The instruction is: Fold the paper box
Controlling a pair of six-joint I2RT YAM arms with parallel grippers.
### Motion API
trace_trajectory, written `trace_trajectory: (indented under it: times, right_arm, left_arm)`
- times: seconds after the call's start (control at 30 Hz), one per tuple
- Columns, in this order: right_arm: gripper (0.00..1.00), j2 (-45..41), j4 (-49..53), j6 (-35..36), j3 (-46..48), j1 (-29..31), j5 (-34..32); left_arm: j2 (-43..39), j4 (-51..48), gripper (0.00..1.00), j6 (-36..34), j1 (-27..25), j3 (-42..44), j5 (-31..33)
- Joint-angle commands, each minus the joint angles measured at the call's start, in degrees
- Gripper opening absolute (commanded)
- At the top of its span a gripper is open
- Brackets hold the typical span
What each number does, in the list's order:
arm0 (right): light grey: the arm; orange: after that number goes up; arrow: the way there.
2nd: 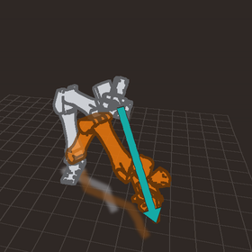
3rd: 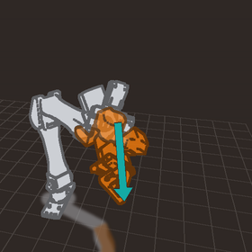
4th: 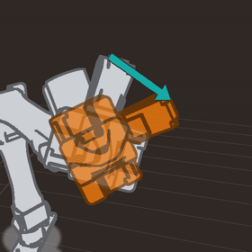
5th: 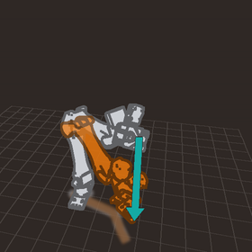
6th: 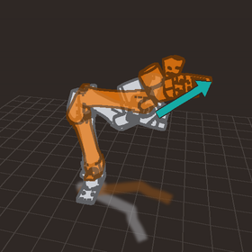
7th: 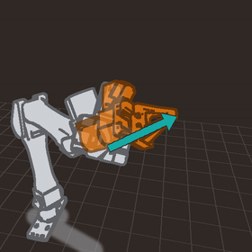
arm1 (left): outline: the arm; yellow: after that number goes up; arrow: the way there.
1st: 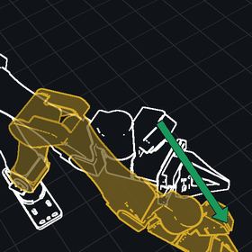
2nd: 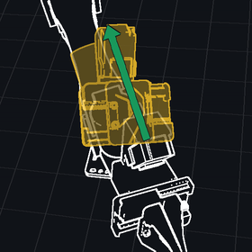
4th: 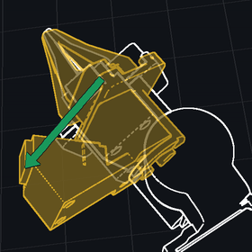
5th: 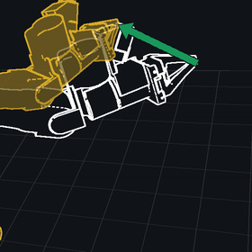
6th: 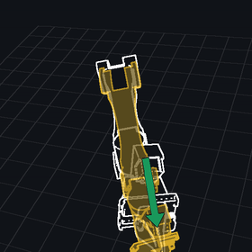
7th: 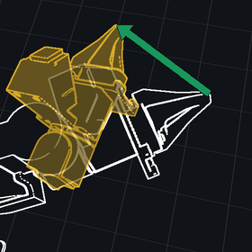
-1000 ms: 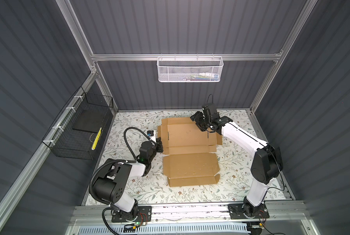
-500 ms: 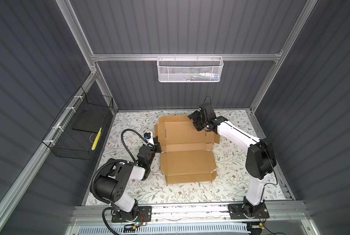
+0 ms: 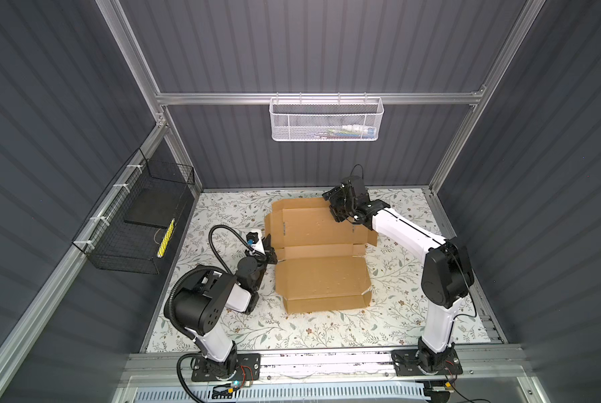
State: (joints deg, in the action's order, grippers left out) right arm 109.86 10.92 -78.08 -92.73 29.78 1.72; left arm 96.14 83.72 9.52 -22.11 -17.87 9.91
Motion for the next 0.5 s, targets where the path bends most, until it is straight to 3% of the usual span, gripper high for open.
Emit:
trace_trajectory:
  times: [0.0,0.47]
  right_arm:
    - [0.71,-1.9,-0.6,-2.1,0.0,0.3,-1.6]
    - [0.67,-1.8,-1.2,-2.6,1.4,0.8,-1.0]
  left_arm:
    - [-0.7,3.6,0.00,-1.7,-0.3,0.2,0.7]
    - [-1.9,3.7,0.00,-2.0,-0.7,0.2,1.6]
